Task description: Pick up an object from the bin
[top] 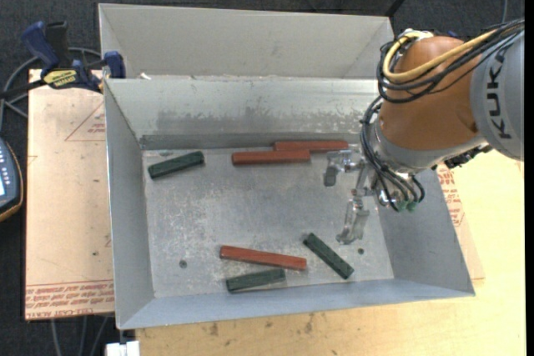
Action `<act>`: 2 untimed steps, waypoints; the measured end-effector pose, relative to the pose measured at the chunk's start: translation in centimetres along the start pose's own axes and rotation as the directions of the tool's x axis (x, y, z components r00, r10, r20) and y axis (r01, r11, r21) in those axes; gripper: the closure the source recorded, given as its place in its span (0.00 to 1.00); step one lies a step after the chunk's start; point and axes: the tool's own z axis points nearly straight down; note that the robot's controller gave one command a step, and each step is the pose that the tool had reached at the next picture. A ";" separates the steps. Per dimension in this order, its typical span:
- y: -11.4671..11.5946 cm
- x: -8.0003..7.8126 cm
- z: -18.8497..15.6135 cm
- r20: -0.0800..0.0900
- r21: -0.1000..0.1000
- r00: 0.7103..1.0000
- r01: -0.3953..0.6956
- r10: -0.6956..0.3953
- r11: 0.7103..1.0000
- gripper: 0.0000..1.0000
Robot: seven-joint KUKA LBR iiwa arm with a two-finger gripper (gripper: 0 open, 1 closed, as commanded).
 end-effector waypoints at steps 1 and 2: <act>-0.8 3.1 13.3 0.005 0.000 1.000 0.010 -0.010 1.000 0.00; -0.8 2.9 12.9 0.009 0.001 1.000 0.012 -0.012 1.000 1.00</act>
Offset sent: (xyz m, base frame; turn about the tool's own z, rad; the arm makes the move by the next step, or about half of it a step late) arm -0.0311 -0.0081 -0.1289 -0.0128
